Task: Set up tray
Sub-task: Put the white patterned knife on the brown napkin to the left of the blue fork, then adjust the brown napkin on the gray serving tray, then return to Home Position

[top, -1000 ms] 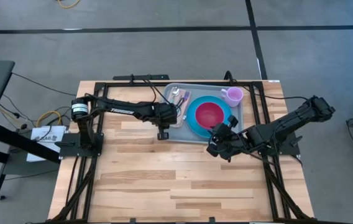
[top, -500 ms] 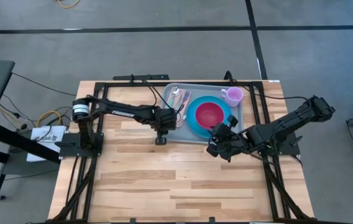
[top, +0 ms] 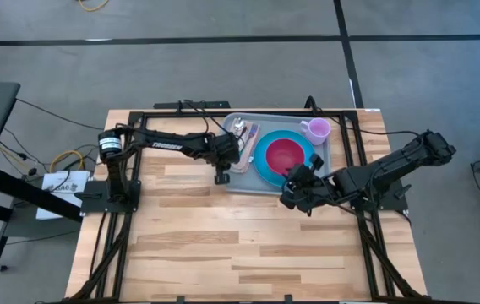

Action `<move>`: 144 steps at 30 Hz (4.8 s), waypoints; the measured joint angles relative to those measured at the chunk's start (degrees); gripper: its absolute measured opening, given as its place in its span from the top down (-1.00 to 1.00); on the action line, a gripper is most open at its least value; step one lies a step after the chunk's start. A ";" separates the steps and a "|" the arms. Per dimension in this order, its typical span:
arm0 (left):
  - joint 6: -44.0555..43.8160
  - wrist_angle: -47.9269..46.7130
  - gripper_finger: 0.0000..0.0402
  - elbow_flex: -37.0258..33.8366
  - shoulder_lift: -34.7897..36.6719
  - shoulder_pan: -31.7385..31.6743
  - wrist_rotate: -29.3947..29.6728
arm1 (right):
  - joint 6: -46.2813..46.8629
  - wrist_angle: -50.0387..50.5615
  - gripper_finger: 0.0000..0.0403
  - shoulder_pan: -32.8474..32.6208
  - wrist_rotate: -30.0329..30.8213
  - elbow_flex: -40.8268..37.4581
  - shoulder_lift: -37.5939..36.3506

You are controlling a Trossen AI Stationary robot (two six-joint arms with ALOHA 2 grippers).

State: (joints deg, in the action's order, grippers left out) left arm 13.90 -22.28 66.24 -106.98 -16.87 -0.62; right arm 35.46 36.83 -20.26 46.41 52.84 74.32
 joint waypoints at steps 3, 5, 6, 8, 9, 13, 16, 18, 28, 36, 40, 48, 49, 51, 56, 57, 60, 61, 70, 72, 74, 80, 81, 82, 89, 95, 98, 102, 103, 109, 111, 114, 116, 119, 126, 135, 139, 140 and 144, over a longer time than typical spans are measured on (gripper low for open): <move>0.20 0.06 1.00 0.00 0.32 -0.39 0.00 | -0.11 0.01 0.60 0.25 0.00 0.00 0.00; 0.94 1.20 1.00 0.00 0.44 -0.38 -0.19 | -0.13 0.01 0.60 0.22 0.00 0.00 0.00; 1.18 1.44 1.00 0.00 0.44 -0.35 -0.37 | -0.13 0.03 0.60 0.20 0.00 0.00 0.00; 1.13 1.66 1.00 0.00 0.44 0.02 -0.59 | -0.29 0.05 0.60 0.16 -0.02 0.00 0.00; 0.54 2.10 1.00 0.00 0.44 0.26 -0.60 | -0.80 0.00 0.60 0.16 -0.02 0.00 0.00; -0.30 3.61 1.00 0.00 0.43 1.58 -0.02 | -1.50 -0.18 0.60 0.16 -0.02 0.00 0.00; 0.03 5.81 1.00 0.00 -0.50 1.99 2.65 | -1.60 -0.20 0.60 0.16 -0.02 0.00 0.00; -0.08 7.13 1.00 0.00 -1.95 1.76 3.24 | -1.68 -0.21 0.60 0.16 -0.02 0.00 0.00; -1.82 6.80 1.00 0.02 -2.82 3.01 4.33 | -5.43 -2.00 0.60 0.16 -0.02 0.00 0.00; -3.59 6.88 1.00 0.00 -2.80 5.85 7.21 | -6.47 -2.24 0.60 0.59 -0.02 0.00 0.00; -5.12 7.64 1.00 0.00 -2.80 6.20 7.05 | -8.37 -3.35 0.60 1.54 -0.02 0.00 0.00; -3.94 9.46 1.00 0.00 -2.80 7.80 14.02 | -11.71 -4.69 0.60 3.95 -0.04 0.00 0.00; -3.92 9.47 1.00 0.00 -2.78 7.84 16.39 | -12.37 -5.26 0.60 4.20 -0.04 0.00 0.00; -4.01 9.35 1.00 0.00 -2.58 7.54 18.10 | -13.92 -6.37 0.60 4.60 -0.11 0.00 0.00; -7.56 9.42 1.00 0.07 -4.76 6.74 17.76 | -15.06 -7.32 0.60 5.21 -0.60 0.00 0.00; -7.69 9.49 1.00 0.02 -5.50 6.73 17.67 | -15.06 -7.33 0.60 5.36 -0.77 0.00 0.00; -7.79 10.26 1.00 0.20 -6.29 7.16 17.34 | -15.06 -7.32 0.60 5.40 -1.54 0.00 0.00; -7.81 10.38 1.00 0.20 -6.30 7.42 17.18 | -15.06 -7.33 0.60 5.40 -1.55 0.00 0.00; -11.03 14.29 1.00 0.07 -6.47 9.41 12.38 | -14.99 -7.34 0.60 5.40 -1.55 0.00 0.00; -12.97 14.89 1.00 0.04 -6.51 9.86 12.83 | -14.97 -7.33 0.60 5.40 -1.56 0.00 0.00; -14.76 15.44 1.00 0.00 -6.57 10.29 13.42 | -14.97 -7.33 0.60 5.40 -1.57 0.00 0.00; -16.91 15.78 1.00 -0.02 -6.60 11.36 15.09 | -14.97 -7.35 0.60 5.40 -1.57 0.00 0.00; -16.97 16.11 1.00 -0.02 -6.62 11.45 15.49 | -14.97 -7.35 0.60 5.40 -1.57 0.00 0.00; -16.95 16.53 1.00 -0.04 -6.64 11.59 15.71 | -14.97 -7.34 0.60 5.40 -1.57 0.00 0.00; -17.18 6.36 1.00 8.05 -4.97 11.54 15.94 | -14.95 -7.38 0.60 5.40 -1.53 0.00 0.00; -11.71 -8.36 1.00 14.38 4.57 9.42 20.27 | -17.18 -6.48 0.60 4.62 -1.43 -0.04 -0.69; -12.35 -14.24 1.00 14.62 11.80 8.09 22.21 | -18.68 -4.75 0.60 3.67 -1.53 -0.02 -2.05; -16.04 -23.72 1.00 13.72 21.92 6.93 23.41 | -19.43 1.82 0.60 1.47 -1.50 0.00 -4.15; -16.30 -25.53 1.00 12.81 24.64 6.85 24.65 | -19.43 3.38 0.60 0.91 -1.49 0.00 -4.56; -17.16 -32.34 1.00 4.31 41.47 6.78 33.47 | -19.56 4.71 0.60 -0.66 -1.50 0.02 -4.76; -18.75 -33.14 1.00 0.57 47.02 6.78 35.05 | -23.37 4.59 0.60 -0.62 -0.83 0.02 -3.95; -22.37 -33.78 1.00 -5.37 55.08 6.80 35.92 | -29.08 0.15 0.60 0.72 0.06 0.00 -3.72; -25.37 -33.56 1.00 -9.70 60.28 6.80 35.95 | -28.34 -5.66 0.60 2.06 0.08 0.00 -3.74; -29.57 -32.36 1.00 -16.06 67.79 6.78 35.84 | -24.16 -8.47 0.60 4.50 -1.80 1.20 -4.51; -32.03 -13.95 1.00 -32.21 87.11 6.93 23.99 | -9.48 4.14 0.60 5.24 -10.34 3.26 -13.01; -23.32 9.13 1.00 -51.07 105.60 6.99 12.86 | -7.63 -2.25 0.60 -2.65 -0.54 -8.61 -32.93; -22.61 15.57 1.00 -55.14 106.73 6.95 7.62 | -13.93 -15.82 0.60 -5.51 -0.80 -19.59 -42.32; -22.61 16.61 1.00 -55.98 106.26 6.95 5.69 | -15.96 -19.75 0.60 -6.11 -1.26 -22.50 -44.70; -24.06 19.25 1.00 -57.90 105.11 6.91 5.03 | -25.02 -33.47 0.60 -7.69 -2.85 -32.59 -53.04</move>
State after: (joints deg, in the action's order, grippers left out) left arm -10.16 -3.03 8.34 -1.87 -9.95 4.41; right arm 10.44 3.36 -27.95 43.56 20.25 21.28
